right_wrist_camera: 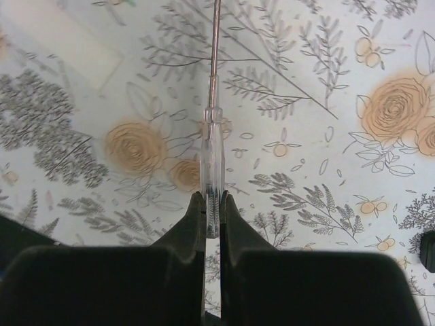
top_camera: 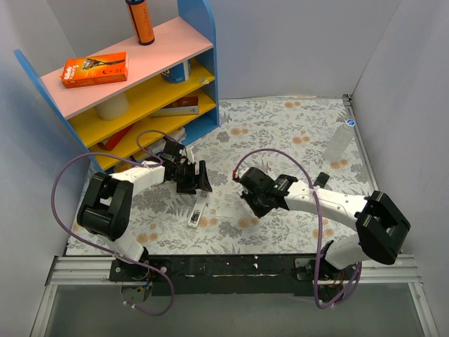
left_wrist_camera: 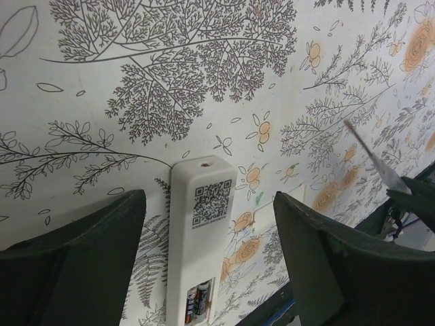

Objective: Unload the batteries from the remote control

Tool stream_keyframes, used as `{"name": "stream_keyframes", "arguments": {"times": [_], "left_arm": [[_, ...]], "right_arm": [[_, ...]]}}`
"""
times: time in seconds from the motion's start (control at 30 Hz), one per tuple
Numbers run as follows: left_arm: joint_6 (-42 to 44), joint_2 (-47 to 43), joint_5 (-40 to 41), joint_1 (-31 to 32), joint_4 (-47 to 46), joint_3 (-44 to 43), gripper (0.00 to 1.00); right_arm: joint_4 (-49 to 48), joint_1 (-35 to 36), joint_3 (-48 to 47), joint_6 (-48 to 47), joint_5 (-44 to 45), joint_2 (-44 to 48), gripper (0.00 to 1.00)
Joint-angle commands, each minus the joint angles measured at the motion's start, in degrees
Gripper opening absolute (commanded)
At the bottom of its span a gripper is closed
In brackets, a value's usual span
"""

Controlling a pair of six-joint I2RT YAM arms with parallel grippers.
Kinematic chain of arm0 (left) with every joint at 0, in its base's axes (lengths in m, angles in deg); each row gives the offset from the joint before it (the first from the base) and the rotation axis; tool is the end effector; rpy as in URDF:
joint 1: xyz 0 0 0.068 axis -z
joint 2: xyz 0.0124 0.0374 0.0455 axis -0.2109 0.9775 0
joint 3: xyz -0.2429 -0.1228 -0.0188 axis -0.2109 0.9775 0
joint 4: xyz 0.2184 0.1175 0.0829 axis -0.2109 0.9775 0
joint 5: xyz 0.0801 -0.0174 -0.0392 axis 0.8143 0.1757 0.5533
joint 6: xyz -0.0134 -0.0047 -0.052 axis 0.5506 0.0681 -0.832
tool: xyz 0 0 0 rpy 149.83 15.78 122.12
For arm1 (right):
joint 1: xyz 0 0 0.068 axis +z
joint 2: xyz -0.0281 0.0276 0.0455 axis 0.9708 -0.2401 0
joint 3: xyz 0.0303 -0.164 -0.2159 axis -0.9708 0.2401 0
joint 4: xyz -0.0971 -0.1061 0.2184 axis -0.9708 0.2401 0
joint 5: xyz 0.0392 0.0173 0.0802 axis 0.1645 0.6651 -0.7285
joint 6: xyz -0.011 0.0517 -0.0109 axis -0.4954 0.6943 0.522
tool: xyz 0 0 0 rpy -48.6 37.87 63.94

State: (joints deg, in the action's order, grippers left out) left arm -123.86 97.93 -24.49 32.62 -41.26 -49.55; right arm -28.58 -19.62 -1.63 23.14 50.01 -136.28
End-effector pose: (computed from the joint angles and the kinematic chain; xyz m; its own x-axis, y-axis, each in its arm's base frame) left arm 0.2801 -0.1218 0.1594 -0.8628 -0.4905 0.1221 -0.4595 0.6605 -0.5938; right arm 0.1566 0.2257 0.2138 -0.6252 -0.6182 -0.4763 -0.6770 0.7333 -0.0631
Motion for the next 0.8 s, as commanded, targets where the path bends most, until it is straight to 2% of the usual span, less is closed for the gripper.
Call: {"name": "stream_keyframes", "arguments": {"times": [0.0, 0.2, 0.23, 0.27, 0.3, 0.33, 0.43, 0.53, 0.63, 0.77], "left_arm": [[0.14, -4.19, 3.68, 0.12, -0.36, -1.05, 0.77], [0.23, -8.06, 7.11, 0.21, 0.08, -0.35, 0.82], [0.23, -8.76, 7.55, 0.12, -0.01, -0.09, 0.84], [0.23, -9.9, 7.99, 0.21, 0.08, 0.09, 0.97], [0.14, -10.6, 8.87, 0.12, 0.08, 0.27, 0.98], [0.14, -11.22, 9.4, 0.21, 0.08, 0.62, 0.98], [-1.18, -13.94, 13.26, 0.21, -0.1, 0.8, 0.98], [-2.41, -17.02, 17.64, 0.12, -0.36, 1.41, 0.98], [-3.55, -19.21, 20.21, 0.21, -0.36, 1.85, 0.98], [-4.08, -20.54, 20.83, 0.21, -0.54, 2.64, 0.98]], "right_arm": [[-5.7, -3.75, 2.76, 6.17, 2.04, -1.65, 0.01], [-11.69, -4.72, 6.01, 16.0, 3.09, -2.62, 0.02], [-12.39, -4.72, 6.28, 16.98, 3.27, -2.7, 0.08], [-12.48, -4.81, 6.63, 17.59, 3.97, -2.79, 0.13], [-12.31, -4.72, 6.63, 19.17, 4.41, -2.62, 0.18], [-11.7, -4.72, 6.63, 19.7, 5.02, -2.18, 0.29], [-9.94, -5.42, 6.1, 21.37, 7.83, -0.17, 0.46], [-8.45, -7.53, 5.66, 21.91, 10.47, 2.9, 0.55], [-7.13, -13.05, 6.97, 21.91, 13.55, 6.42, 0.61], [-8.87, -26.48, 10.49, 21.91, 19.78, 10.3, 0.64]]}}
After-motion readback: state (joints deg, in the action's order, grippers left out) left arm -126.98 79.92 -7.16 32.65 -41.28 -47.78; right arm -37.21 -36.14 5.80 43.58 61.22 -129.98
